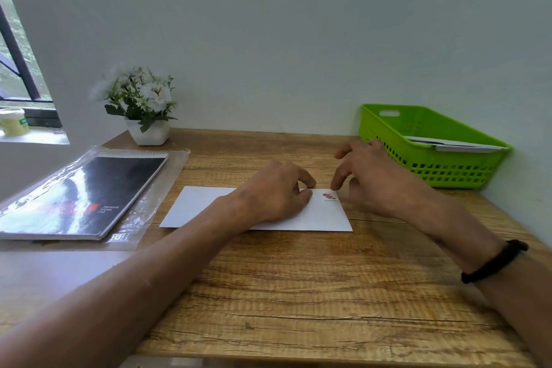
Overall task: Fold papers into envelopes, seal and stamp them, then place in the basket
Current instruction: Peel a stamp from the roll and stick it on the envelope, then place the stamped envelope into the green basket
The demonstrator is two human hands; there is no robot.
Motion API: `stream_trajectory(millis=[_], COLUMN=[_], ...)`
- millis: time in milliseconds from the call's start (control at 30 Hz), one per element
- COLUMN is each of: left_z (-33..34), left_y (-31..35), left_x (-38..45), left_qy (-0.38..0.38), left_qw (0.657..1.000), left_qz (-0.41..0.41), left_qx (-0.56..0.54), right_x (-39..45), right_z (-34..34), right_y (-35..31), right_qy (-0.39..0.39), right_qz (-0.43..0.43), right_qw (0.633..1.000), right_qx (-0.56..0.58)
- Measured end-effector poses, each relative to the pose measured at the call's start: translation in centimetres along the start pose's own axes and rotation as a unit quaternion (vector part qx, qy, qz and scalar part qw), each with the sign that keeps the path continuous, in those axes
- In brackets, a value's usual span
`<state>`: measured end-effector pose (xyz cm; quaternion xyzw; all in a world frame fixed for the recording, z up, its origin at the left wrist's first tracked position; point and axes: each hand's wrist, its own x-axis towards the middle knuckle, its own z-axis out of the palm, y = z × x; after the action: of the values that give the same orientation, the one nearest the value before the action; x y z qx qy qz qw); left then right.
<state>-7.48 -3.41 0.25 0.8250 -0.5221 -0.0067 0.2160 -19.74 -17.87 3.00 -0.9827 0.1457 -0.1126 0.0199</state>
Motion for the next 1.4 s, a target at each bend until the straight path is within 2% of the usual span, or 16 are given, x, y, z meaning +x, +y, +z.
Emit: stream_trajectory(millis=[267,467,567,633,733,800,1067,1233,1300,1400], left_z=[-0.2,-0.7,-3.1,-5.2,-7.6,-8.5,-9.0,-8.9,-8.9,-8.9], left_y=[0.1,-0.2,-1.1,-2.3,-4.0,-4.9,-4.2,-4.0,-3.7,-3.3], left_x=[-0.2,0.1,0.0,-0.9,-2.8,-3.7,-4.2,-4.4,-4.7,-5.2], left_qy=[-0.001,-0.027,-0.052,-0.093,-0.201,-0.239,-0.248,-0.253,-0.241,-0.201], left_qw=[1.0,0.999,0.999,0.995,0.975,0.959,0.947,0.935,0.936,0.945], left_qz=[0.009,0.007,-0.012,-0.035,-0.079,-0.115,-0.166,-0.215,-0.228,-0.237], left_qx=[0.008,0.018,-0.005,-0.009,0.057,0.101,0.117,0.129,0.117,0.104], right_x=[-0.2,0.3,0.3,0.3,0.2,0.2,-1.8,-4.7,-6.0,-7.2], right_z=[-0.5,0.1,0.7,1.2,1.6,1.8,2.4,2.5,2.3,2.1], right_y=[-0.2,0.4,0.6,0.4,0.3,0.0,-1.8,-4.0,-5.0,-6.8], right_qy=[-0.046,0.091,0.12,0.128,0.146,0.164,0.261,0.246,0.24,0.235], right_qz=[-0.055,-0.073,-0.087,-0.104,-0.129,-0.136,-0.162,-0.211,-0.2,-0.138], right_qw=[0.997,0.988,0.983,0.98,0.974,0.97,0.945,0.943,0.947,0.957], right_qx=[0.04,0.102,0.104,0.107,0.113,0.121,0.11,0.08,0.079,0.099])
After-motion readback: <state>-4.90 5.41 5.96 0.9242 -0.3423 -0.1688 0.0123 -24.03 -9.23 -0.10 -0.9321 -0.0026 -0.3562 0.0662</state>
